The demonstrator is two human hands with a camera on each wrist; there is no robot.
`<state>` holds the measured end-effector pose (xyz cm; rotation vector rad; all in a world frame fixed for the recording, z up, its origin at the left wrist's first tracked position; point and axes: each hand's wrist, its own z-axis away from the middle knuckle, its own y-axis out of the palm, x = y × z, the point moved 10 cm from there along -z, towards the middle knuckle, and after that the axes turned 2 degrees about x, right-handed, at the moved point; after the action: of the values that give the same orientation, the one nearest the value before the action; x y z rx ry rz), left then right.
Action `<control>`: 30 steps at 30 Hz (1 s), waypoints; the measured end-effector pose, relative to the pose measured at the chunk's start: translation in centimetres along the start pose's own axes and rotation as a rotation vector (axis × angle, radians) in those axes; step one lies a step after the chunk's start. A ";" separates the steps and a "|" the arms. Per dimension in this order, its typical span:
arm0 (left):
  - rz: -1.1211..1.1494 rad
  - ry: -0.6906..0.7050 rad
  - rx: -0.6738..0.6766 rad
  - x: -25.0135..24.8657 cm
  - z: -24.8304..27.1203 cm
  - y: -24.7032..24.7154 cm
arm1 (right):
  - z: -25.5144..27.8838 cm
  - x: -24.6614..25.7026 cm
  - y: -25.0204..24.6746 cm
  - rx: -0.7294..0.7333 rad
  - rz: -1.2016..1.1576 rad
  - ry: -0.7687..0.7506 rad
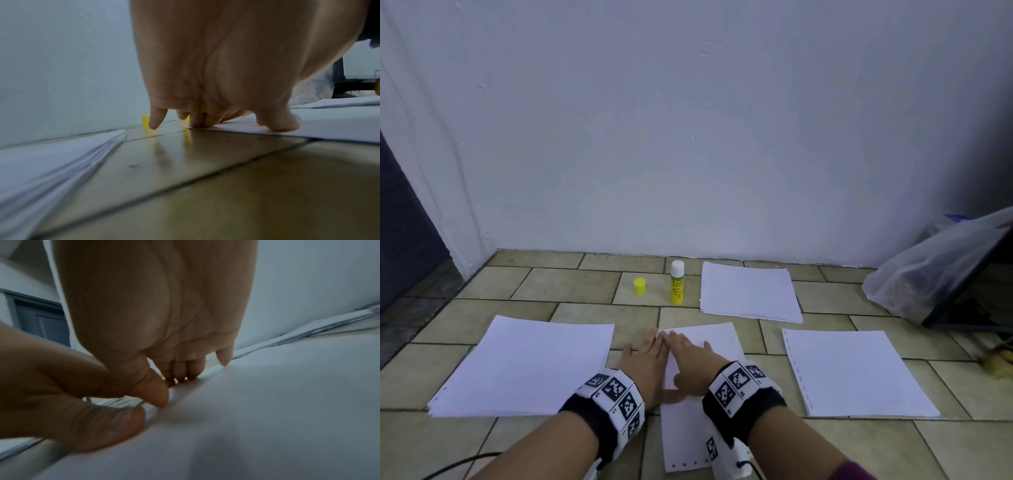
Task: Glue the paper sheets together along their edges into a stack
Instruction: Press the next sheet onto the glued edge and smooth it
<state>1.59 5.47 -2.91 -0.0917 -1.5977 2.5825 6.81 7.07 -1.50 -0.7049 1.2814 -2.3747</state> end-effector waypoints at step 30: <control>-0.063 0.015 -0.085 -2.1 1.2 -3.5 | 1.2 -2.9 -1.4 -0.122 0.122 0.218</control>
<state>3.70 5.71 0.77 -0.0651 -1.6767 2.4618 9.75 8.56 -0.50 -0.3961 1.5221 -2.3394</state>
